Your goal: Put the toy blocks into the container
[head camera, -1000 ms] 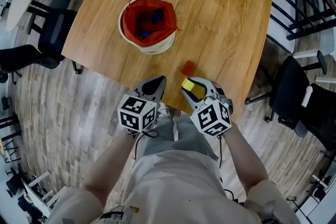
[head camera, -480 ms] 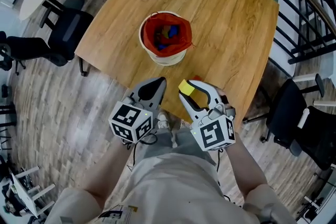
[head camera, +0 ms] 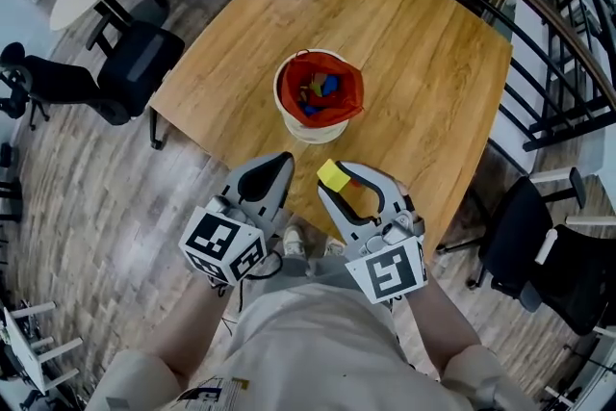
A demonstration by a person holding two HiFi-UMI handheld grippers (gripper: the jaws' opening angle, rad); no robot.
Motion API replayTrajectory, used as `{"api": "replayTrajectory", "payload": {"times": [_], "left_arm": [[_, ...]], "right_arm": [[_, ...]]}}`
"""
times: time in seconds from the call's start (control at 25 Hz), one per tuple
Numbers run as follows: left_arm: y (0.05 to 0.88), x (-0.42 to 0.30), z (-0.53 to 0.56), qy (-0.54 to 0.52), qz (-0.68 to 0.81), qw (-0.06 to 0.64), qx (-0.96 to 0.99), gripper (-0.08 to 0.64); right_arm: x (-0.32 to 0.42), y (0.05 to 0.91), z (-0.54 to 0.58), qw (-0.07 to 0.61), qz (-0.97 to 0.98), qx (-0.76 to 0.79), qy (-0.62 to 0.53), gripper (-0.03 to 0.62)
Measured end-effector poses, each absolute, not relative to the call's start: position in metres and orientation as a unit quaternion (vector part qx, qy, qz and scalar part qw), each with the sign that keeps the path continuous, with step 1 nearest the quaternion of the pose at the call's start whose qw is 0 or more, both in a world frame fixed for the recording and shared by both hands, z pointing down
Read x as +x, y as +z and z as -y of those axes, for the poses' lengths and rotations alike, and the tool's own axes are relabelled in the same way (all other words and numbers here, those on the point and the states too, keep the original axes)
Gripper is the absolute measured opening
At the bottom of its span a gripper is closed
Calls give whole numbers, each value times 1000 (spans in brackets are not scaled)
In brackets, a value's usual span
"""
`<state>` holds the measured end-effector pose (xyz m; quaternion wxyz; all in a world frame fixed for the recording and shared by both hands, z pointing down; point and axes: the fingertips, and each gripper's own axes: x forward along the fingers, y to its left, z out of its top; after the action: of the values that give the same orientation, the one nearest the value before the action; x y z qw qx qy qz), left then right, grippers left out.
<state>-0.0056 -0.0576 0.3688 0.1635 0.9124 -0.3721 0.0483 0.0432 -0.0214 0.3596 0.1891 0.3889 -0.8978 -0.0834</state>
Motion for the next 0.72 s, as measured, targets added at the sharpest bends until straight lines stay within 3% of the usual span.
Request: {"api": "replayTrajectory", "payload": {"times": [0.4, 0.72], "left_arm": [[329, -11, 73, 9, 384, 126, 914, 12], [340, -6, 98, 20, 387, 127, 913, 12]], "right_arm": [[43, 326, 45, 134, 896, 420, -46, 150], [43, 319, 76, 139, 885, 444, -40, 150]]}}
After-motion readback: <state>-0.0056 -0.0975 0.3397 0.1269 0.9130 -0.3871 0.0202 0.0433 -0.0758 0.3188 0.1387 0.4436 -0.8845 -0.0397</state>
